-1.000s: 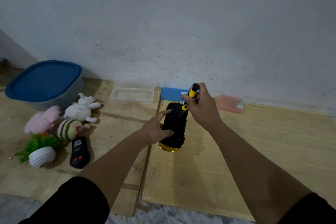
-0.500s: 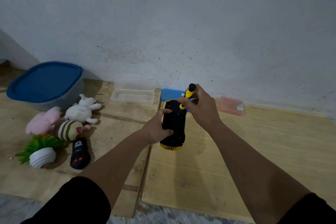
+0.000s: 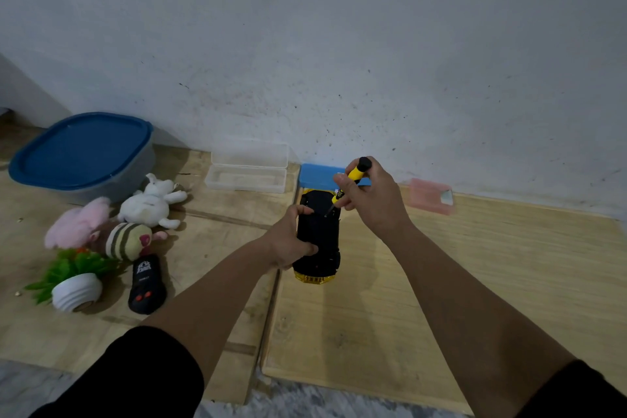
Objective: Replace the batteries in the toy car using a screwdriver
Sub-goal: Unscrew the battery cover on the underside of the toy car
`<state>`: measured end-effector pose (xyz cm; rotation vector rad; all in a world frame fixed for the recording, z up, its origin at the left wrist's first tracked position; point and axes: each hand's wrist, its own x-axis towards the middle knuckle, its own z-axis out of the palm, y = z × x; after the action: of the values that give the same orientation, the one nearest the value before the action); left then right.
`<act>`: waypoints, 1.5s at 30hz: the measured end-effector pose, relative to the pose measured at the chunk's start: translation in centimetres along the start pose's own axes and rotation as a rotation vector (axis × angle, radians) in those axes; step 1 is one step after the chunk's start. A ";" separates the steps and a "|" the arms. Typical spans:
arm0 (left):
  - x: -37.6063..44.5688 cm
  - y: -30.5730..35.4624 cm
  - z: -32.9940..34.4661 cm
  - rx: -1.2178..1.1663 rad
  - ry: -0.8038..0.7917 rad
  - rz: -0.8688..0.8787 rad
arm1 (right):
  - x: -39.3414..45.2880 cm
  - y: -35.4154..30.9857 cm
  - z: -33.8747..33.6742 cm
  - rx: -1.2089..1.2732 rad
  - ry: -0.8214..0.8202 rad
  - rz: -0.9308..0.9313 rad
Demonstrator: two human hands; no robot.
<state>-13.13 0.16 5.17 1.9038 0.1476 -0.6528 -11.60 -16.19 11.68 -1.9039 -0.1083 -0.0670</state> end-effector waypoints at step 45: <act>-0.4 0.6 0.4 -0.022 -0.037 -0.007 | 1.0 -0.7 -0.2 -0.078 0.034 -0.026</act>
<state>-13.41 -0.31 5.74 1.8698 0.1371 -0.6876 -10.63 -16.12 12.48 -1.9788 -0.1089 -0.1221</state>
